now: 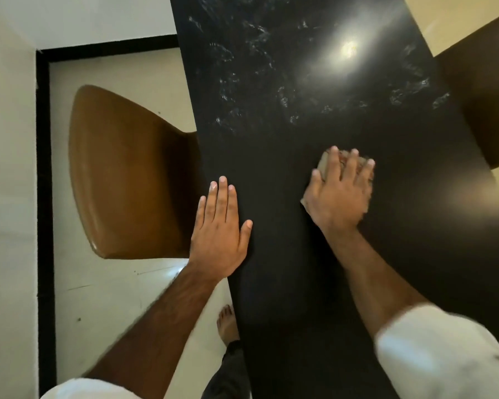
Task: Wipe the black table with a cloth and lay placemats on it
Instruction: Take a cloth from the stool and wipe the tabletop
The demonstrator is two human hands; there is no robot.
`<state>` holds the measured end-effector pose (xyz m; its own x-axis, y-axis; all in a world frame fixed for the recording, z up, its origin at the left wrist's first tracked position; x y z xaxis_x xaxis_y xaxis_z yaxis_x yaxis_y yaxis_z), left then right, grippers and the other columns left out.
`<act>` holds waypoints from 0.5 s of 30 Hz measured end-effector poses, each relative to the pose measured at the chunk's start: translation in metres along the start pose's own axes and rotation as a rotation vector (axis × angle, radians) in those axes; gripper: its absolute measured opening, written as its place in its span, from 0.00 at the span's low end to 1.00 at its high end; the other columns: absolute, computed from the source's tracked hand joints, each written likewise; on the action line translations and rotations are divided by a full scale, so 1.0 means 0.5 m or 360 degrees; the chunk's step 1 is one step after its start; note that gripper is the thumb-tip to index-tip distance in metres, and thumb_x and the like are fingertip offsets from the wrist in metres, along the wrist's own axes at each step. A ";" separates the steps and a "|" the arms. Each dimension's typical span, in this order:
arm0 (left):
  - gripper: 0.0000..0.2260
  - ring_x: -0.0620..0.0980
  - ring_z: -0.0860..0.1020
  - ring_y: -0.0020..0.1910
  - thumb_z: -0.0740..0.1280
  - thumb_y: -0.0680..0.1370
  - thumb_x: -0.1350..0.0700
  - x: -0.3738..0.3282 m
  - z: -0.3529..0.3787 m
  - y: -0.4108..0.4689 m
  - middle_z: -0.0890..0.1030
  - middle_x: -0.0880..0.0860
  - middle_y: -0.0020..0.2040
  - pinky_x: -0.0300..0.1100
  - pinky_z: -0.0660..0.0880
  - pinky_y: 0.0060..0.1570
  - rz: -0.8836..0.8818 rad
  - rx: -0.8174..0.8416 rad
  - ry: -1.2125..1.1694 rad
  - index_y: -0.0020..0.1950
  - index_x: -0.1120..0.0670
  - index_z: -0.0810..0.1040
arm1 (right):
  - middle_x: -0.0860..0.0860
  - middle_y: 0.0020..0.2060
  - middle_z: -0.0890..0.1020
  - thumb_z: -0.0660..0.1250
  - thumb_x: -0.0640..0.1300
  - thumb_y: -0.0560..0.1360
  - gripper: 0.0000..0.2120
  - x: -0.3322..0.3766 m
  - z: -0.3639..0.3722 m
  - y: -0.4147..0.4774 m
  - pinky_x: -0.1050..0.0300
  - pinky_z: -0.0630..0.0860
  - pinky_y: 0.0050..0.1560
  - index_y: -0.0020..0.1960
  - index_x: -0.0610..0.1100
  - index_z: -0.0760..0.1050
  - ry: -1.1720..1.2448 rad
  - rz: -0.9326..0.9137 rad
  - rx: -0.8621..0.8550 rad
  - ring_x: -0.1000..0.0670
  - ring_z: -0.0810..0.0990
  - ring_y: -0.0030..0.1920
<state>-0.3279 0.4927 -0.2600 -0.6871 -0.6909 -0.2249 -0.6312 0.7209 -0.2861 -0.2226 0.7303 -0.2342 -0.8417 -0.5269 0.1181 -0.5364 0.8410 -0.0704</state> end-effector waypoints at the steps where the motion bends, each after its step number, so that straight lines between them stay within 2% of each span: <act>1: 0.37 0.55 0.32 0.89 0.46 0.89 0.37 0.006 0.002 0.001 0.30 0.56 0.89 0.55 0.37 0.88 0.0051 -0.0020 -0.0066 0.86 0.54 0.29 | 0.40 0.89 0.58 0.51 0.64 0.88 0.34 0.058 0.009 0.022 0.27 0.62 0.83 0.90 0.52 0.56 -0.0003 -0.0060 -0.0014 0.29 0.52 0.88; 4: 0.41 0.55 0.33 0.89 0.55 0.89 0.41 0.027 0.010 -0.006 0.31 0.57 0.89 0.53 0.35 0.87 0.0139 -0.0076 -0.0182 0.88 0.55 0.31 | 0.41 0.89 0.59 0.52 0.64 0.87 0.34 0.204 0.034 0.009 0.29 0.62 0.83 0.89 0.52 0.59 -0.0005 -0.0363 0.0028 0.30 0.53 0.88; 6: 0.43 0.56 0.33 0.89 0.54 0.87 0.38 0.041 0.012 -0.015 0.30 0.57 0.89 0.53 0.34 0.86 0.0131 -0.0088 -0.0157 0.88 0.56 0.30 | 0.42 0.89 0.59 0.52 0.65 0.87 0.34 0.236 0.045 -0.051 0.29 0.61 0.83 0.90 0.54 0.59 0.0029 -0.0599 0.0090 0.31 0.52 0.89; 9: 0.44 0.57 0.33 0.89 0.47 0.83 0.34 0.048 0.004 -0.037 0.31 0.57 0.89 0.60 0.36 0.88 0.0125 -0.0036 -0.0099 0.88 0.55 0.31 | 0.46 0.91 0.53 0.49 0.67 0.88 0.34 0.199 0.048 -0.153 0.34 0.52 0.86 0.91 0.57 0.53 0.0093 -0.0829 0.0227 0.36 0.45 0.90; 11: 0.46 0.58 0.33 0.89 0.48 0.81 0.32 0.042 0.000 -0.056 0.32 0.58 0.90 0.64 0.39 0.88 0.0198 0.0009 -0.0035 0.90 0.55 0.34 | 0.50 0.91 0.48 0.48 0.65 0.90 0.32 0.172 0.039 -0.187 0.33 0.46 0.87 0.91 0.60 0.49 0.0183 -0.0857 0.0403 0.40 0.40 0.90; 13: 0.50 0.58 0.34 0.90 0.52 0.79 0.29 0.026 -0.001 -0.082 0.33 0.57 0.90 0.67 0.42 0.87 0.0289 0.0017 0.0011 0.90 0.56 0.36 | 0.55 0.91 0.47 0.48 0.62 0.91 0.29 0.147 0.007 -0.195 0.31 0.44 0.88 0.90 0.63 0.48 0.0593 -0.0741 0.0647 0.46 0.36 0.90; 15: 0.53 0.59 0.36 0.90 0.55 0.77 0.28 -0.004 0.002 -0.099 0.34 0.58 0.91 0.70 0.46 0.87 0.0337 -0.0043 -0.0009 0.91 0.55 0.38 | 0.58 0.90 0.53 0.50 0.59 0.91 0.28 0.085 -0.027 -0.206 0.35 0.46 0.88 0.90 0.63 0.51 0.0998 -0.0520 0.0587 0.51 0.40 0.90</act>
<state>-0.2950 0.4584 -0.2466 -0.8033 -0.5242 -0.2826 -0.4826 0.8511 -0.2069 -0.2021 0.6227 -0.2083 -0.5055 -0.4803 0.7168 -0.8281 0.5035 -0.2465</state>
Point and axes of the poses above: each hand's wrist, its own y-axis towards the middle knuckle, its own z-axis out of the palm, x = y × z, the point moved 3 cm from there along y, towards the middle knuckle
